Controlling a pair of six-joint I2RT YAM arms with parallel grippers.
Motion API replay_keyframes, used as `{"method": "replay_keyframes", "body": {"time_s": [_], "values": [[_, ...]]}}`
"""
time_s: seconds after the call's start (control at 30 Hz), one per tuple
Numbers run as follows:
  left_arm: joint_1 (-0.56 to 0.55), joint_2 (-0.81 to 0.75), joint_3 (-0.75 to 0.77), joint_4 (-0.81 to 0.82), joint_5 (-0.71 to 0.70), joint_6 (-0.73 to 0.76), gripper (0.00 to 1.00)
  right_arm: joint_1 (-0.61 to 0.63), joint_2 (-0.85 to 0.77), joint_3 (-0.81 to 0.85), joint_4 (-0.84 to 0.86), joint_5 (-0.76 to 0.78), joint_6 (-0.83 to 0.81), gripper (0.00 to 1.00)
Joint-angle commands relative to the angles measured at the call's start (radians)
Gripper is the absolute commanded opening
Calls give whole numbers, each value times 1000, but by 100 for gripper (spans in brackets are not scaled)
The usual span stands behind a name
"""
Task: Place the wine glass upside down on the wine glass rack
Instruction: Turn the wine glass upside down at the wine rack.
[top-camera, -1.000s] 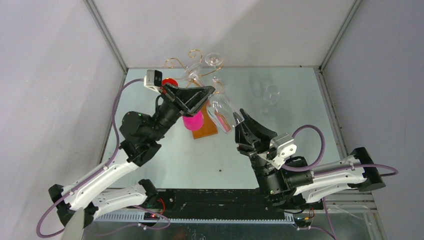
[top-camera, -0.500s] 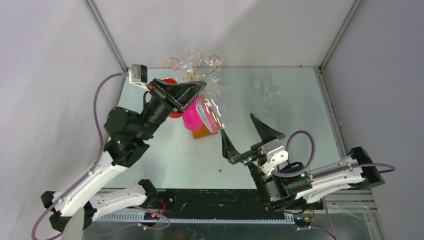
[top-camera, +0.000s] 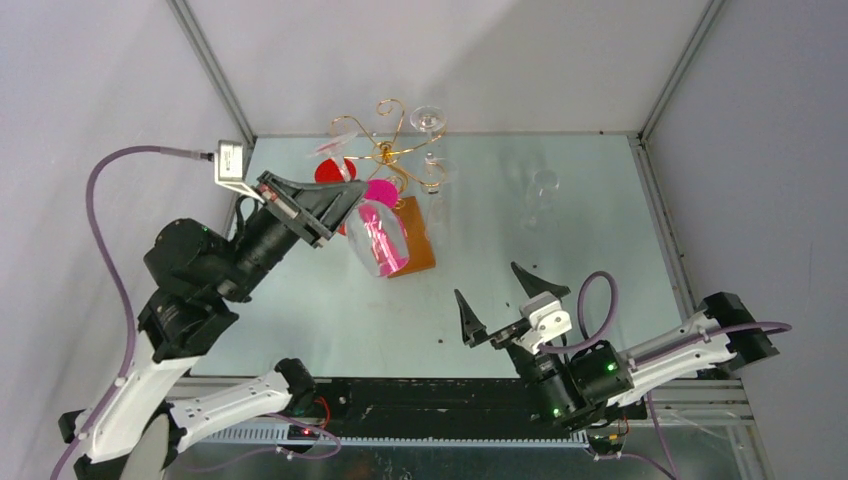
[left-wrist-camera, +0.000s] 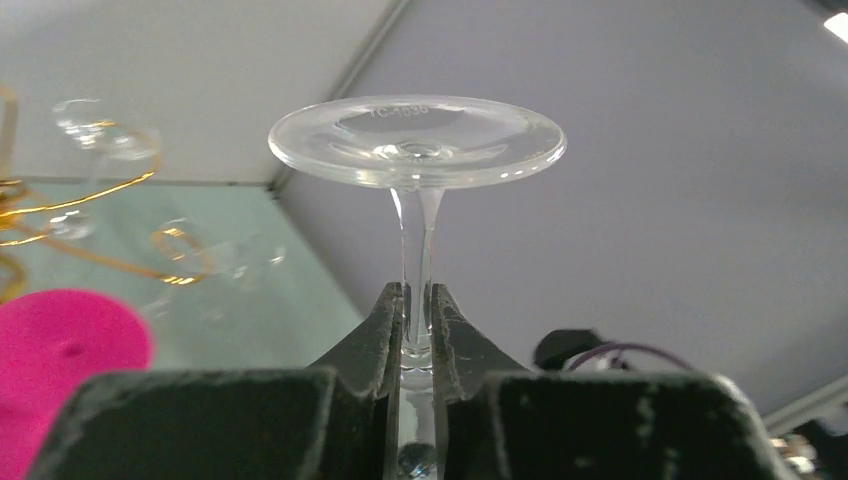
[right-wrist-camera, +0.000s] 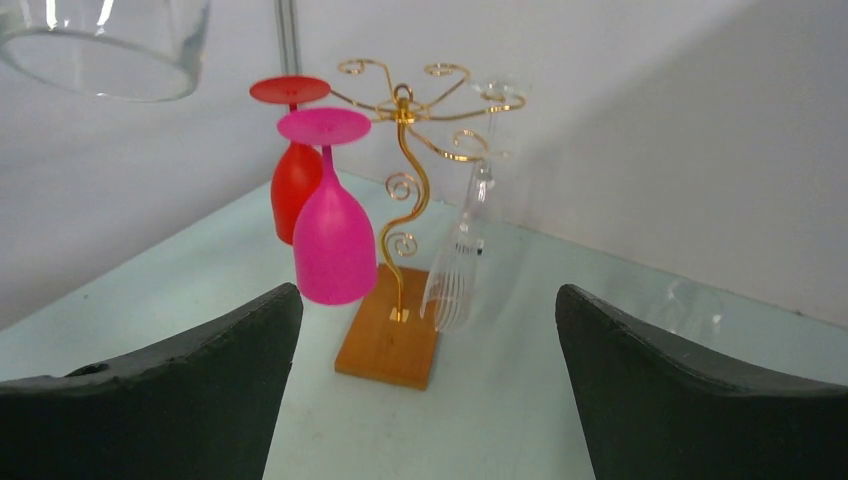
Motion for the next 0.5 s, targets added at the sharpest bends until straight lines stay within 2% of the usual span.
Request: {"method": "replay_keyframes", "body": {"time_s": [0.0, 0.07, 0.1, 0.13, 0.17, 0.2, 0.23, 0.27, 0.33, 0.47], "values": [[2, -49, 28, -169, -46, 204, 0, 22, -49, -23, -64, 85, 109, 99], [2, -73, 13, -219, -43, 250, 0, 32, -89, -26, -222, 87, 293, 100], [1, -92, 5, -232, -42, 264, 0, 38, -107, -26, -383, 80, 356, 100], [2, -102, -18, -256, -39, 291, 0, 40, -155, -26, -483, 48, 523, 99], [2, -124, -31, -263, -36, 304, 0, 40, -219, -24, -694, 17, 631, 99], [2, -137, -63, -274, -30, 329, 0, 33, -251, -14, -940, -63, 848, 98], [0, -164, -82, -276, -18, 340, 0, 2, -320, -9, -1058, -115, 962, 97], [1, -178, -120, -277, -9, 364, 0, -22, -351, -1, -1238, -211, 1177, 94], [0, -220, -178, -272, 21, 389, 0, -108, -436, 1, -1426, -341, 1405, 90], [1, -304, -295, -242, 86, 427, 0, -222, -500, 3, -1630, -481, 1641, 86]]}}
